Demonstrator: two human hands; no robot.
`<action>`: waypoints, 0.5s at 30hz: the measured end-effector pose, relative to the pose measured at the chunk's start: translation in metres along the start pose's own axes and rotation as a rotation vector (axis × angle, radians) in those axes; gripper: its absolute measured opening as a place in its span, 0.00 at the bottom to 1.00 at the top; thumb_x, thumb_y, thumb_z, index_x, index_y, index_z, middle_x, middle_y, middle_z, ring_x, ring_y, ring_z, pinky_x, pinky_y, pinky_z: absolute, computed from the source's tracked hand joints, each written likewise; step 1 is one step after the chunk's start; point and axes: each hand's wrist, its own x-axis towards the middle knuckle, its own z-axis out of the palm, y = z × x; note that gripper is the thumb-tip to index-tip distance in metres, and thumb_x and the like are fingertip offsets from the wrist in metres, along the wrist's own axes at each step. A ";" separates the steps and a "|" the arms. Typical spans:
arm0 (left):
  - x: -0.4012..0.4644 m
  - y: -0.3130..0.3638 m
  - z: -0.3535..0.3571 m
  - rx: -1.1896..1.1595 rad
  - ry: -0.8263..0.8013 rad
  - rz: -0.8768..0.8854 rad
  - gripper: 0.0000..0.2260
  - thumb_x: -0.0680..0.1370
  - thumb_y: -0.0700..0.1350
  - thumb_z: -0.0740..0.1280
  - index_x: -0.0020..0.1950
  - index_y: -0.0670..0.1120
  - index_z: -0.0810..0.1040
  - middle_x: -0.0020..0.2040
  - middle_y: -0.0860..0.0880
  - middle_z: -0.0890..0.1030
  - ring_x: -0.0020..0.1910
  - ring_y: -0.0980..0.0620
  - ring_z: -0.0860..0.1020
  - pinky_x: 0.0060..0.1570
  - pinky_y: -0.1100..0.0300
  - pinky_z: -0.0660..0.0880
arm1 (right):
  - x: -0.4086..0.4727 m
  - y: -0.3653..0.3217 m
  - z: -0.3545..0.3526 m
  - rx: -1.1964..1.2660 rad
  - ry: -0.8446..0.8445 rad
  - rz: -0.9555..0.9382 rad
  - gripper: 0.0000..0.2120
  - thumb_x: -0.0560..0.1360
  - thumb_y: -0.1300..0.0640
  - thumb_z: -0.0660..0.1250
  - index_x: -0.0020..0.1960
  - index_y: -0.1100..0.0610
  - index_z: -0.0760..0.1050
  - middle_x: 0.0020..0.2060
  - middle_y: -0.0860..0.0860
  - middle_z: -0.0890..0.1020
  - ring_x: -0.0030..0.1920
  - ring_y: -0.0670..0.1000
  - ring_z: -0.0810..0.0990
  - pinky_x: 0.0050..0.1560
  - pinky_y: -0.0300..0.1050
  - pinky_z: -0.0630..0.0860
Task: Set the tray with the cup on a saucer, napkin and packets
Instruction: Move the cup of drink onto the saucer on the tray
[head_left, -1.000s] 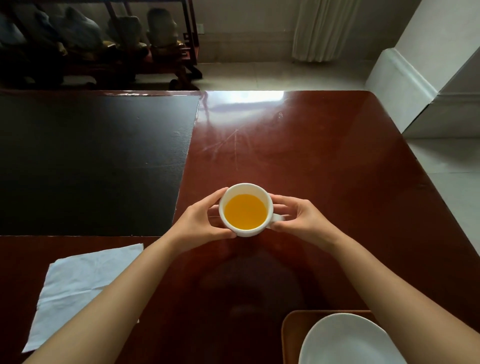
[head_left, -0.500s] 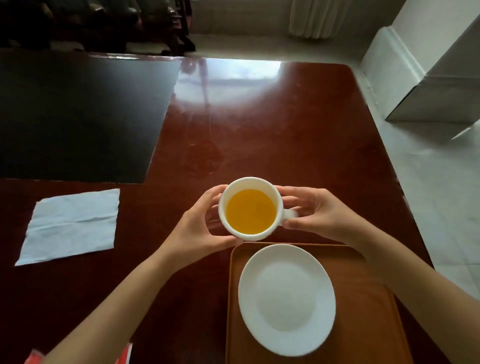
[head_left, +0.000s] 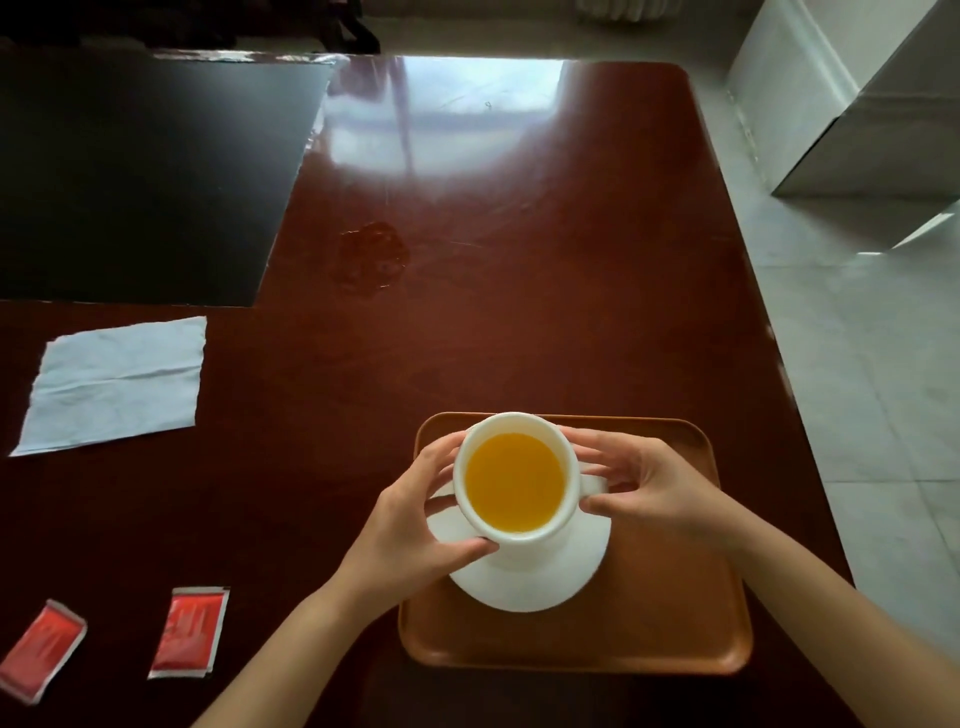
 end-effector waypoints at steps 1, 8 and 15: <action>-0.002 0.000 0.003 0.012 0.005 0.004 0.39 0.64 0.49 0.79 0.69 0.59 0.63 0.64 0.64 0.73 0.64 0.61 0.72 0.56 0.69 0.73 | -0.003 0.002 0.000 0.003 0.000 -0.003 0.31 0.69 0.67 0.72 0.66 0.45 0.68 0.60 0.46 0.79 0.61 0.46 0.77 0.54 0.47 0.80; -0.008 -0.005 0.015 0.074 0.020 0.001 0.39 0.64 0.51 0.79 0.68 0.63 0.62 0.64 0.64 0.72 0.64 0.62 0.72 0.57 0.68 0.74 | -0.010 0.015 0.005 0.011 0.012 0.017 0.31 0.69 0.67 0.72 0.63 0.40 0.69 0.58 0.42 0.78 0.59 0.43 0.77 0.50 0.39 0.79; -0.013 -0.011 0.016 0.065 0.015 -0.022 0.39 0.64 0.52 0.78 0.70 0.60 0.62 0.64 0.66 0.72 0.64 0.61 0.72 0.58 0.69 0.73 | -0.009 0.020 0.010 -0.006 0.021 0.011 0.32 0.69 0.67 0.72 0.64 0.40 0.68 0.59 0.44 0.78 0.59 0.43 0.77 0.51 0.42 0.80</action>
